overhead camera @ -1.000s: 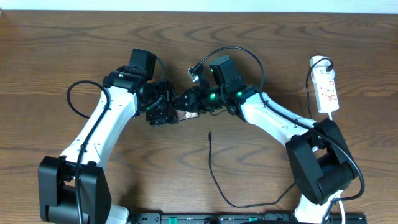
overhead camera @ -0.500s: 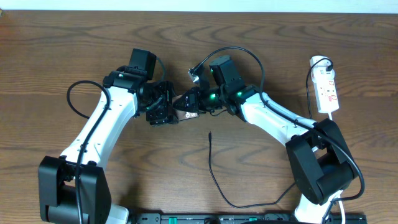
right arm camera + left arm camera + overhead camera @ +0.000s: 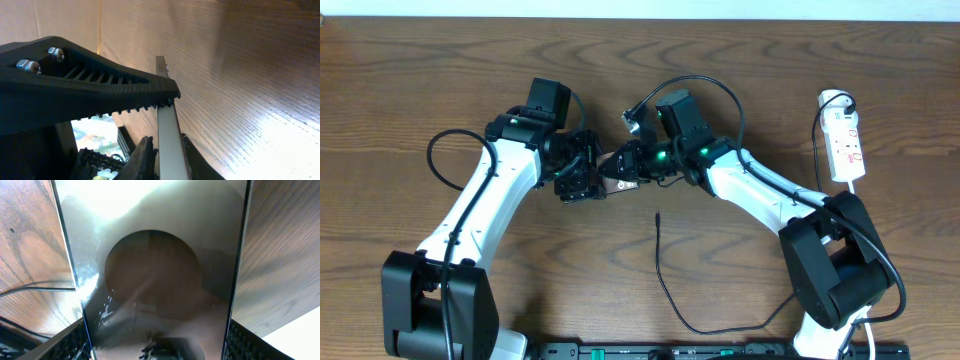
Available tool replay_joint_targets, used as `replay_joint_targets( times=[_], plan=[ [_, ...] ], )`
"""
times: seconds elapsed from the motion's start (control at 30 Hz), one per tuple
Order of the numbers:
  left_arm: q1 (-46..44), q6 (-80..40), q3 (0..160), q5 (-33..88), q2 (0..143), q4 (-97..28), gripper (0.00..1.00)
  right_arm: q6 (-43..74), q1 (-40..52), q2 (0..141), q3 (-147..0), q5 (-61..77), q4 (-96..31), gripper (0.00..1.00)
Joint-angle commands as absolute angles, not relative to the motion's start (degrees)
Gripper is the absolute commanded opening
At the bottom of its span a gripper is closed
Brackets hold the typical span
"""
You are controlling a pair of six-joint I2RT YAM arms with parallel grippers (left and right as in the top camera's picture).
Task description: Plug charger to phone and switch on socket
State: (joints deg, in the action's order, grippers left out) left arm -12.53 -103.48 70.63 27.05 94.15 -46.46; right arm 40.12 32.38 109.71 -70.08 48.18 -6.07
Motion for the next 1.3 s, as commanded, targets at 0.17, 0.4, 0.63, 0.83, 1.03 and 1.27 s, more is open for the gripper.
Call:
replay_joint_targets(
  times=[0.17,0.4,0.63,0.83,1.03,1.27],
  plan=[
    [-12.62,-103.37,71.2,28.51,92.47,-46.63,0.08,39.57,33.01,109.86,-70.89,48.1,-6.02,0.08],
    [-12.62,-103.37,71.2,28.51,92.47,-46.63,0.08,39.57,32.99,109.86,-70.89,48.12,-6.02,0.04],
    [-12.62,-103.37,71.2,28.49,92.47,-46.65,0.07,39.57,32.99,109.84,-70.89,48.14,-6.02,0.01],
    [-12.62,-103.37,71.16,28.49,92.47,-46.68,0.09,39.57,32.99,109.86,-70.89,48.14,-6.0,0.01],
    [-12.62,-101.58,71.11,28.45,92.47,-47.46,0.56,39.57,32.75,109.84,-70.89,48.16,-6.0,0.01],
    [-12.56,-99.42,71.11,27.86,92.47,-47.79,0.82,38.04,30.24,109.86,-70.89,50.96,-7.03,0.01]
  ],
)
